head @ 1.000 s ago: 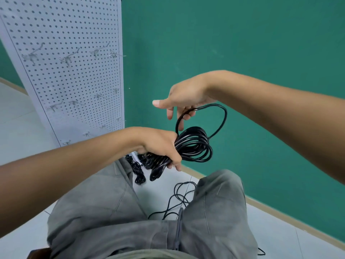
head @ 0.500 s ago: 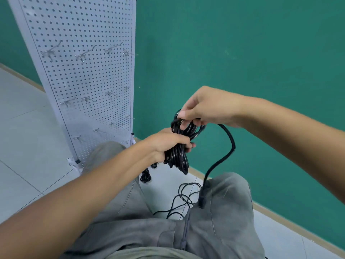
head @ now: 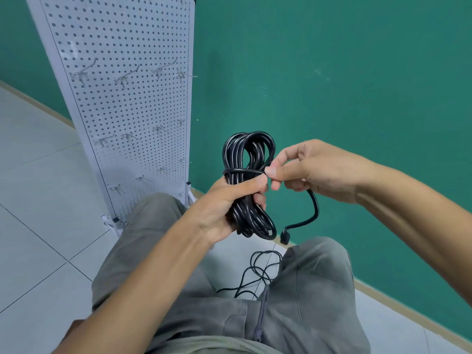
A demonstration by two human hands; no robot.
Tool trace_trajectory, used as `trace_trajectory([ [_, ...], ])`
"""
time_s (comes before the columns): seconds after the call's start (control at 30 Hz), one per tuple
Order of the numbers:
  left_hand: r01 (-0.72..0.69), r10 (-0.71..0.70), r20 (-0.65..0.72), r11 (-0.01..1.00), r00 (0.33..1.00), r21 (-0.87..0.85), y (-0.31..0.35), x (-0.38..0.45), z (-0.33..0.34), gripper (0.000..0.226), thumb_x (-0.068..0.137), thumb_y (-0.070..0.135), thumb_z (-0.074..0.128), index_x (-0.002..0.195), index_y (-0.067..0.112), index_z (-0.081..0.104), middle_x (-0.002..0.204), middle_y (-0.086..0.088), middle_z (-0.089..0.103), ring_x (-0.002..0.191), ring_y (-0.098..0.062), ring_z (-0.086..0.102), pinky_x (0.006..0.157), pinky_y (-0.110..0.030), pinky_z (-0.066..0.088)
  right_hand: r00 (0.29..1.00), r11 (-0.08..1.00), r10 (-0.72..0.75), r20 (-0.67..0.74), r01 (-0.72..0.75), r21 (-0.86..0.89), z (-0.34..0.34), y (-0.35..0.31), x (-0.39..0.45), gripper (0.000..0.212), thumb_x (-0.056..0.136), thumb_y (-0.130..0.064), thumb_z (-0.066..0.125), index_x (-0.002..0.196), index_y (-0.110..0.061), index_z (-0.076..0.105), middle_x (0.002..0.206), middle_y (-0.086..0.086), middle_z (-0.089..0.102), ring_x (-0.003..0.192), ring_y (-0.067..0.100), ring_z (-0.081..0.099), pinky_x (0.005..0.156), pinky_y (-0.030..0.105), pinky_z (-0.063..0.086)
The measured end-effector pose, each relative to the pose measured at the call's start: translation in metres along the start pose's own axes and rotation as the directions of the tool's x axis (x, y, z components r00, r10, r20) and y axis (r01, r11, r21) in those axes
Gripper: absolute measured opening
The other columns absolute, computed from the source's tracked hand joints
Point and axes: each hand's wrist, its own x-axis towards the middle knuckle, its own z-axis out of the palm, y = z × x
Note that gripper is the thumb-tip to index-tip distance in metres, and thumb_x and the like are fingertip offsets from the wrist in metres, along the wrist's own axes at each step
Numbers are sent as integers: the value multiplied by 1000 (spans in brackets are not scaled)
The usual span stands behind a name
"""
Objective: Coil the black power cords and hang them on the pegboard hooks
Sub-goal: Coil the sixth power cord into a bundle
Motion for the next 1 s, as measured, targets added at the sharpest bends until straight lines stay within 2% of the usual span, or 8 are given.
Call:
trace_trajectory([
  [0.17,5,-3,14,986,1000,-167,-7,-13,5,59,54,38,100,90,11,62,73,0,59,56,-8,52,66,-25,54,995,1000,4,102,-4,2,5,7,-8,14,86,-17,74,85,-9,64,70,9,70,53,13,32,49,17,29],
  [0.3,28,-32,-25,989,999,-148,-6,-21,14,30,76,36,80,83,21,56,67,3,52,53,-9,45,66,-25,47,991,1000,15,134,-12,-23,1,14,-15,23,77,-29,75,82,-10,64,67,8,67,54,14,30,50,20,27],
  [0.47,8,-10,-47,998,999,-60,-8,-25,13,14,83,20,69,83,18,55,64,2,51,52,-10,43,64,-28,49,970,987,30,240,-66,144,-3,41,-23,18,91,-24,61,85,-11,72,63,3,48,56,11,32,52,19,25],
  [0.63,2,-3,10,995,1000,103,-12,-29,15,19,84,15,67,67,23,65,66,0,50,55,-12,43,66,-29,48,935,920,204,290,-285,270,-11,58,-18,57,97,-59,37,101,-8,62,66,2,36,58,14,24,56,26,24],
  [0.73,-62,44,63,949,997,309,-12,-33,19,13,84,11,67,73,17,63,65,-4,50,58,-18,42,66,-32,44,923,955,217,318,-268,126,-14,59,-5,66,100,-68,34,93,-11,67,70,3,37,65,19,17,59,30,22],
  [0.8,-112,66,118,887,991,448,-10,-35,23,15,83,8,67,74,12,56,63,-8,50,59,-21,42,64,-31,44,931,976,210,300,-215,-15,-9,52,-1,42,80,-60,51,59,-24,62,61,0,36,61,17,18,58,31,21],
  [0.87,-143,58,168,819,984,555,-6,-35,28,20,85,3,68,73,11,54,63,-10,51,60,-20,45,63,-29,45,948,968,232,219,-202,-149,-9,42,5,35,61,-59,55,48,-26,55,57,-1,39,57,15,27,53,26,27],
  [1.0,-104,-40,192,725,981,681,4,-27,31,25,91,-6,68,86,12,50,66,-5,54,62,-18,49,63,-28,45,944,932,300,135,-260,-253,-19,26,26,79,101,-70,18,74,-17,69,73,4,72,70,18,66,72,28,56],
])
